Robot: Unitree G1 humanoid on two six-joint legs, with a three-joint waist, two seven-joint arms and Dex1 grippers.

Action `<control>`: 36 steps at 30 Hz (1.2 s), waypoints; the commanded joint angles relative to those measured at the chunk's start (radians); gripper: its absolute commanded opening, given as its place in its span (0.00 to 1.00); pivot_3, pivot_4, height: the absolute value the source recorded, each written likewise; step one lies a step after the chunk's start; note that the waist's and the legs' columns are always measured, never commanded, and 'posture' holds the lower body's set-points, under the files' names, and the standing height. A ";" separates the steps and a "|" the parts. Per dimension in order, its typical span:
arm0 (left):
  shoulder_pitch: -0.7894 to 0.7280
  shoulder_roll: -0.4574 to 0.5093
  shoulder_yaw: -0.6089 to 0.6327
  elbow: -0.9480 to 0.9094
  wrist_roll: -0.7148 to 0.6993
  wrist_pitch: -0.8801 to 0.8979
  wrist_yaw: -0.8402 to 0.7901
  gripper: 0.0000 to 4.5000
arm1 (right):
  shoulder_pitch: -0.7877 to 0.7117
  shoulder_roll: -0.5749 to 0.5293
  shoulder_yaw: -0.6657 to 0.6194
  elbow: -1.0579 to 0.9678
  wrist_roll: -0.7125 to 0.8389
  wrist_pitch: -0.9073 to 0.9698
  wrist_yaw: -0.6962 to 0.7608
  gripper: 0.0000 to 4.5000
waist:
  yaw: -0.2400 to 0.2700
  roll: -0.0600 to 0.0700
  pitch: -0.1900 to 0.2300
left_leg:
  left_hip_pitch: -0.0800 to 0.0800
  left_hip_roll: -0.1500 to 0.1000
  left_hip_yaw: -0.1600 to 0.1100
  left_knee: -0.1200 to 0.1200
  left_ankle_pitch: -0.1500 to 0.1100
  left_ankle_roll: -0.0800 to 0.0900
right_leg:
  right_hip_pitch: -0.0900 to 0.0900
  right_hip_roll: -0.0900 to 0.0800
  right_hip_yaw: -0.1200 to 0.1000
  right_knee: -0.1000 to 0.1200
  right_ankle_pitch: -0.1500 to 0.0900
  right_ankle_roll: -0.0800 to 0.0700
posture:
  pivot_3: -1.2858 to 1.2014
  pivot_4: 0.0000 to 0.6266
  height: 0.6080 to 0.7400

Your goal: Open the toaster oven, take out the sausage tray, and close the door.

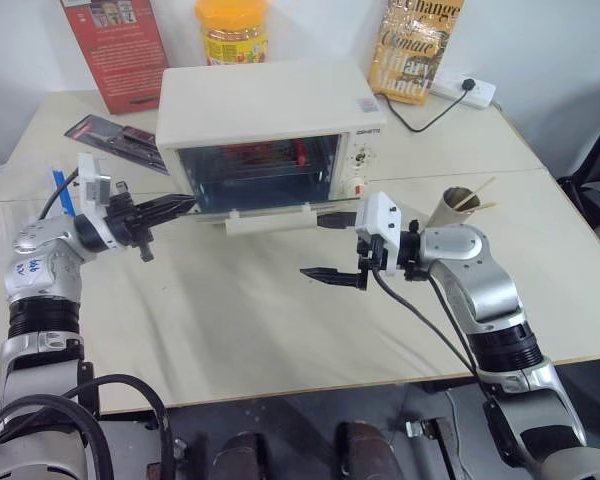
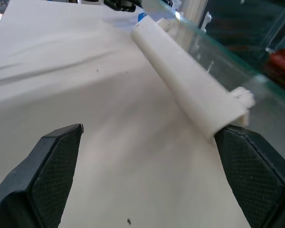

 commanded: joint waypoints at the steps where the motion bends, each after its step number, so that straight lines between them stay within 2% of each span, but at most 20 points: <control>1: -0.036 -0.009 -0.013 0.019 0.017 -0.017 -0.032 0.00 | 0.055 -0.060 -0.045 -0.081 0.001 0.034 -0.039 1.00 | 0.009 0.000 0.000 | 0.000 0.000 0.000 0.001 0.000 0.000 | 0.000 0.000 0.000 0.000 0.000 0.000 | 0.52 0.24 1.00; 10: -0.030 -0.015 -0.069 0.042 0.083 -0.040 -0.087 0.00 | 0.326 -0.342 -0.154 -0.260 0.048 0.139 0.011 1.00 | 0.045 -0.001 0.001 | -0.003 0.000 0.001 0.009 -0.002 0.003 | 0.001 0.000 0.001 -0.001 0.000 0.000 | 0.52 0.24 1.00; 14: -0.001 -0.001 -0.135 0.044 0.167 -0.079 -0.101 0.00 | 0.338 -0.384 -0.217 -0.263 0.059 0.147 -0.026 1.00 | 0.053 -0.001 0.001 | -0.003 0.000 0.001 0.010 -0.002 0.003 | 0.002 0.000 0.001 -0.002 0.000 0.000 | 0.52 0.24 1.00; 18: 0.021 0.001 -0.174 0.047 0.211 -0.122 -0.126 0.00 | 0.275 -0.347 -0.233 -0.267 0.091 0.174 -0.078 1.00 | 0.050 -0.002 0.001 | -0.003 0.000 0.002 0.010 -0.002 0.003 | 0.002 0.000 0.001 -0.002 0.000 0.000 | 0.52 0.24 1.00; 22: 0.021 -0.012 -0.183 0.050 0.231 -0.147 -0.104 0.00 | 0.193 -0.287 -0.185 -0.277 0.097 0.192 -0.136 1.00 | 0.055 -0.002 0.001 | -0.003 0.000 0.002 0.010 -0.002 0.003 | 0.002 0.000 0.001 -0.002 0.000 0.000 | 0.52 0.24 1.00; 28: 0.032 -0.013 -0.193 0.052 0.256 -0.182 -0.094 0.00 | 0.060 -0.168 -0.053 -0.214 -0.012 0.151 -0.250 1.00 | 0.059 -0.002 0.001 | -0.003 0.000 0.002 0.011 -0.002 0.003 | 0.002 0.000 0.001 -0.002 0.000 0.000 | 0.52 0.24 1.00; 30: 0.043 -0.018 -0.175 0.041 0.245 -0.198 -0.073 0.00 | -0.005 -0.096 -0.001 -0.167 -0.049 0.121 -0.287 1.00 | 0.058 -0.002 0.001 | -0.004 0.000 0.002 0.011 -0.002 0.003 | 0.002 0.000 0.001 -0.001 0.000 0.000 | 0.52 0.24 1.00; 36: 0.084 -0.055 -0.069 -0.029 0.134 -0.166 -0.003 0.00 | -0.136 0.017 0.140 0.003 -0.205 0.030 -0.354 1.00 | 0.042 -0.002 0.001 | -0.005 0.000 0.000 0.011 -0.002 0.003 | 0.001 0.000 0.000 0.001 0.000 0.000 | 0.52 0.24 1.00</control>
